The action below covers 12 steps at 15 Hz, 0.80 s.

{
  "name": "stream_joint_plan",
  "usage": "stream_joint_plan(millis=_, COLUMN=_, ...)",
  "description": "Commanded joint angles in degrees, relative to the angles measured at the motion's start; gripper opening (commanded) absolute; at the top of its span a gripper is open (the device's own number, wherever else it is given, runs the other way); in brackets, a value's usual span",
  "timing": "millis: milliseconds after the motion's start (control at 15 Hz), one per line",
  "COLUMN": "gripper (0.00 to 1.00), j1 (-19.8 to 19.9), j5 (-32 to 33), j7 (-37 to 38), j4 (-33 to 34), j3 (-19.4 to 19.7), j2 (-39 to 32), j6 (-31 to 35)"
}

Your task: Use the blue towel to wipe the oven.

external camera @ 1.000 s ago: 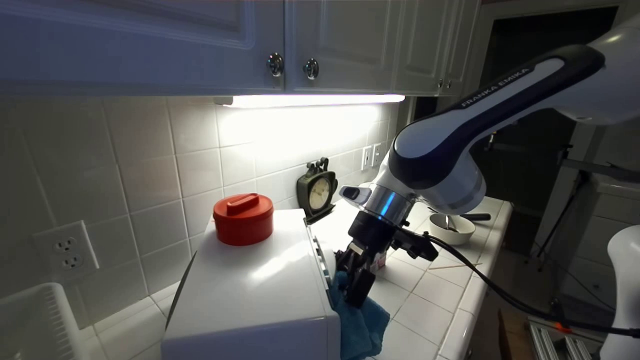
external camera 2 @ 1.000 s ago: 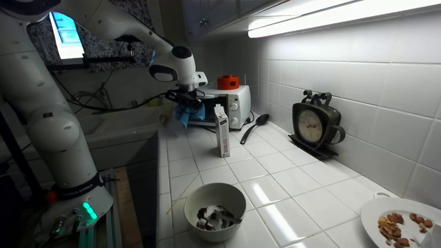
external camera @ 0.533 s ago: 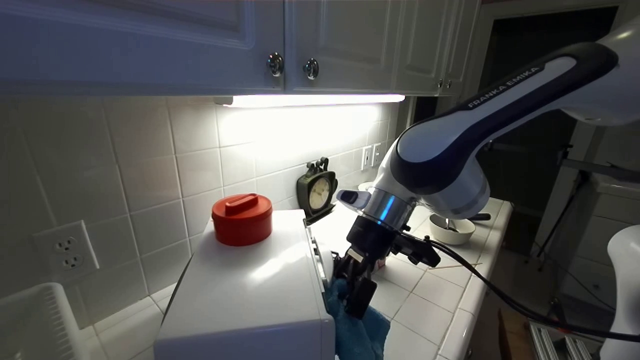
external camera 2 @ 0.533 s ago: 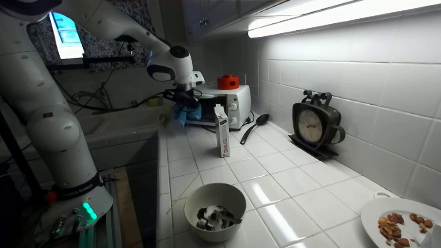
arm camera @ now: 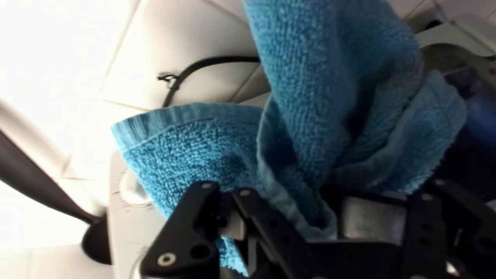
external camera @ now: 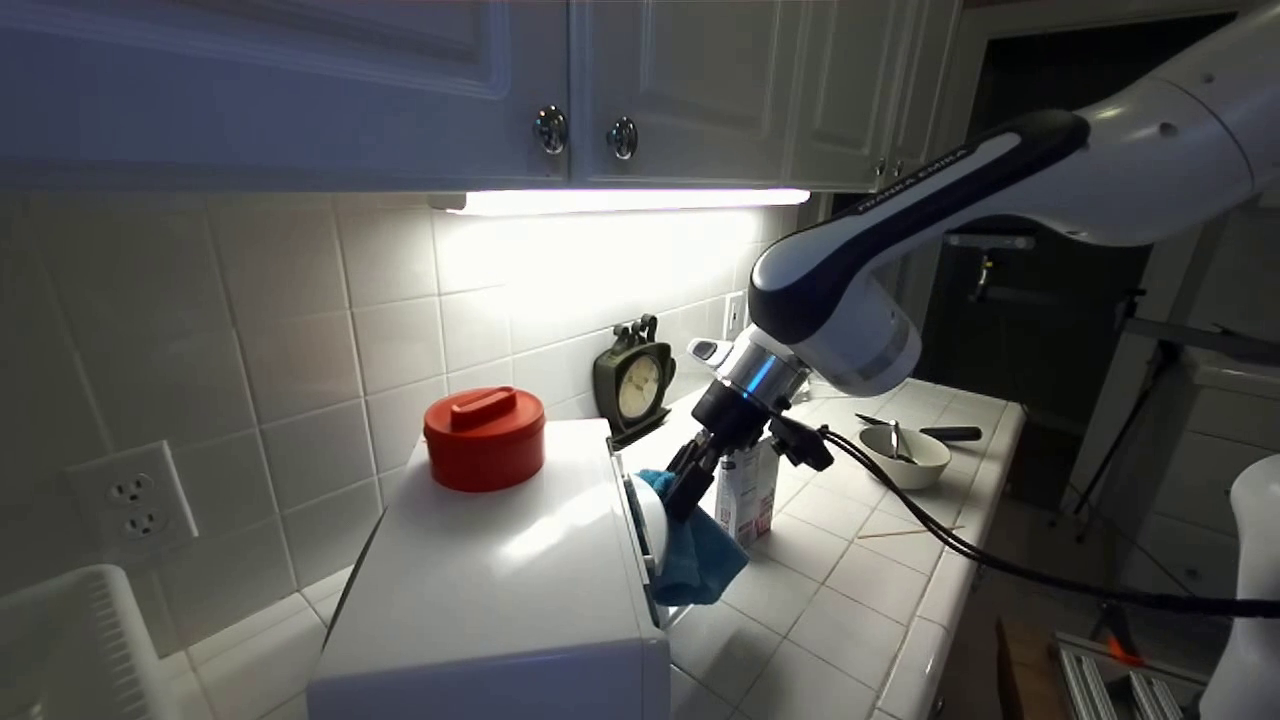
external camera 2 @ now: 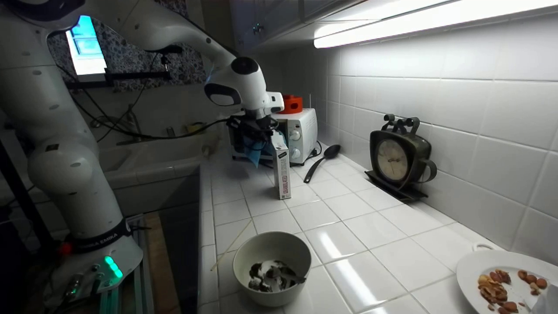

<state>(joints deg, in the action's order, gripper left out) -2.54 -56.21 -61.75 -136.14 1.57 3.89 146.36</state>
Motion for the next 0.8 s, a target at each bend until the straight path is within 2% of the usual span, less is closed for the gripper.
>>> stream_joint_plan(millis=0, gripper=0.0, j1=2.54, j5=0.4, j7=3.02, j4=5.33, j3=1.27, j2=-4.6, j6=0.34)
stream_joint_plan(millis=267, gripper=0.0, j1=2.77, j5=2.0, j7=3.55, j4=7.31, j3=0.17, j2=-7.04, j6=0.53)
stream_joint_plan(millis=733, gripper=0.0, j1=0.02, j5=6.31, j7=3.57, j4=5.26, j3=-4.17, j2=-7.09, j6=1.77)
